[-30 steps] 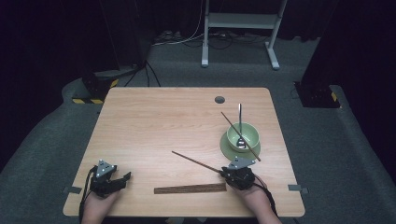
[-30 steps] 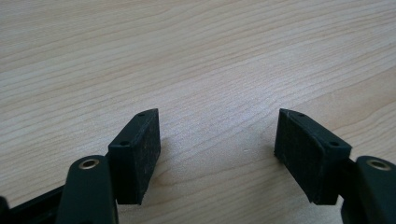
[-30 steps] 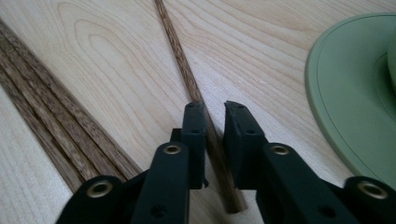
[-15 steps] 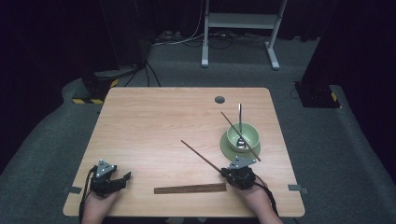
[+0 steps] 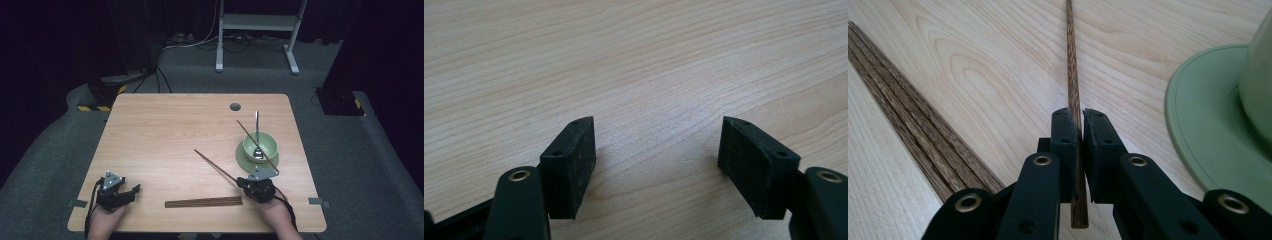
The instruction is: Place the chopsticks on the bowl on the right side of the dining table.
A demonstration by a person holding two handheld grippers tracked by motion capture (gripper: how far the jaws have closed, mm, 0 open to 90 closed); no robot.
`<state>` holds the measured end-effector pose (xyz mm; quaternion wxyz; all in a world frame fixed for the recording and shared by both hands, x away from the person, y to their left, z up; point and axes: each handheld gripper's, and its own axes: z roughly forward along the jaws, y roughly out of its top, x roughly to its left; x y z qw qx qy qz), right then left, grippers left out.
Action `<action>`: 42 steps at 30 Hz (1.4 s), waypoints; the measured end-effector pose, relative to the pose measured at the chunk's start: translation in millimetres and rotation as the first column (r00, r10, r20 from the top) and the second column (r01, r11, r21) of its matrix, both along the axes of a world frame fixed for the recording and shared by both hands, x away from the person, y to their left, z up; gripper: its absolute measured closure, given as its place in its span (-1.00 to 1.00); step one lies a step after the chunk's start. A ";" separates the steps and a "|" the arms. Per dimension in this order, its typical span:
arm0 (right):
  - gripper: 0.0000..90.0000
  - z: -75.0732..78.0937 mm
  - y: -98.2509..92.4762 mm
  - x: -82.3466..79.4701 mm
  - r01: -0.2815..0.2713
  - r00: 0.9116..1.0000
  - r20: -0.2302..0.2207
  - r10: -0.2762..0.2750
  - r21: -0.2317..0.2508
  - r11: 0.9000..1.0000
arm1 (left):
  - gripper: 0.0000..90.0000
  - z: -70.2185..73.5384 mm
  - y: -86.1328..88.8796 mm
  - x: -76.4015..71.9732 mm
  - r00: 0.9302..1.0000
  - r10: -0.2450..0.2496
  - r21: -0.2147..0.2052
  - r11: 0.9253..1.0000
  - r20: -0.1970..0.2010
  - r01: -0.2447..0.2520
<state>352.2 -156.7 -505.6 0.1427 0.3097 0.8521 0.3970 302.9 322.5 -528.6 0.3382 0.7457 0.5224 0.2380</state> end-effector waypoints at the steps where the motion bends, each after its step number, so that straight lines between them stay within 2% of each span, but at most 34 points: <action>1: 0.86 0.0 0.0 0.0 0.000 1.000 0.000 0.000 0.000 1.000 | -0.30 0.0 0.0 0.0 1.000 0.000 0.000 1.000 0.000 0.000; 16: 0.87 10.1 -3.9 -3.4 0.008 1.000 0.030 -0.009 0.036 0.999 | -0.31 0.0 0.0 0.0 1.000 0.000 -0.001 1.000 0.000 0.000; 30: 0.87 21.1 -19.8 -3.5 0.058 0.996 0.067 -0.063 0.083 0.995 | -0.30 0.0 0.0 0.1 1.000 0.000 -0.001 1.000 0.000 0.000; 42: 0.87 32.0 -31.9 -6.1 0.104 0.986 0.118 -0.118 0.117 0.988 | -0.31 0.0 0.1 0.1 1.000 0.000 -0.001 1.000 0.000 0.000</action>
